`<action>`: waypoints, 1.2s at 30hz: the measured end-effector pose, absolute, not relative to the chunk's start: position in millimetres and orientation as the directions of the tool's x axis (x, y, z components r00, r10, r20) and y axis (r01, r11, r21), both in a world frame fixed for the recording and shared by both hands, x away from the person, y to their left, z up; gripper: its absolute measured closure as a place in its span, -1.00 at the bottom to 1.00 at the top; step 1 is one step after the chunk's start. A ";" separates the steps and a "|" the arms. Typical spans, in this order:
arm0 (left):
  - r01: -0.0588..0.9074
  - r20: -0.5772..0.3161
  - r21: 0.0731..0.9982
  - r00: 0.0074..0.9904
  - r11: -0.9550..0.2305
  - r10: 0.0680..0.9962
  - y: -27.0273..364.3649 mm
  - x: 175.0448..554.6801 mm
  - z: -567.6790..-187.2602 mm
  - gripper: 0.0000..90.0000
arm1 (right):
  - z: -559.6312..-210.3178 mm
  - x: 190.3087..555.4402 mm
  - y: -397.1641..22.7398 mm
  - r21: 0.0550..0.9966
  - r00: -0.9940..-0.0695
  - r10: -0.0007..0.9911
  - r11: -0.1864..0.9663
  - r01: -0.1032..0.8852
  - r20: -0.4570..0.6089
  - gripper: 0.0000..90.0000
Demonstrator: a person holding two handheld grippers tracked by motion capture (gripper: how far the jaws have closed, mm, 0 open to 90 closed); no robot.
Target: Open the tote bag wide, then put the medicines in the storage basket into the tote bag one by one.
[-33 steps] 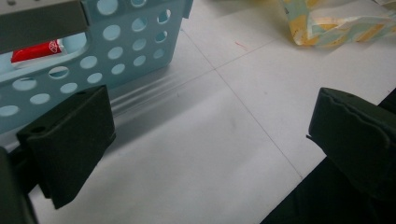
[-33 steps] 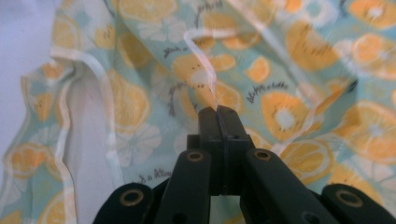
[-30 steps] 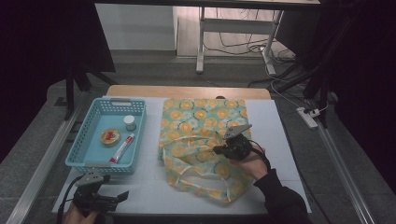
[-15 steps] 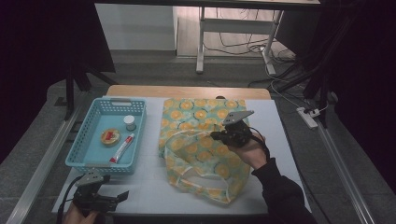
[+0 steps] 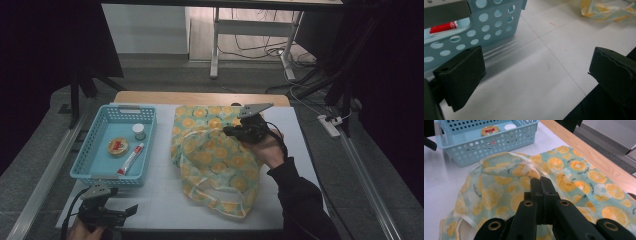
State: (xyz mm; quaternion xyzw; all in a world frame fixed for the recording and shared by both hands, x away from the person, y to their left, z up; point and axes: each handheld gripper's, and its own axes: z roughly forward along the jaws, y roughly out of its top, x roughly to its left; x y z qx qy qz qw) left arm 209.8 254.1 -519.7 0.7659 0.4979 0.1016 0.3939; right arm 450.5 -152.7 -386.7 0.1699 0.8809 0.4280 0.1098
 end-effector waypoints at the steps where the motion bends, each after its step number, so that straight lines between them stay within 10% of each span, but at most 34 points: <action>1: 0.683 -0.237 0.705 0.484 -0.194 0.843 254.1 209.8 -519.7 -0.97 | -385.1 451.2 -152.4 0.792 -0.918 0.394 0.575 0.206 -0.047 1.00; 36: 0.684 -0.241 0.707 0.472 -0.179 0.848 255.4 209.5 -519.5 -0.98 | -371.1 468.4 -152.1 0.817 -0.905 0.421 0.502 0.283 0.055 1.00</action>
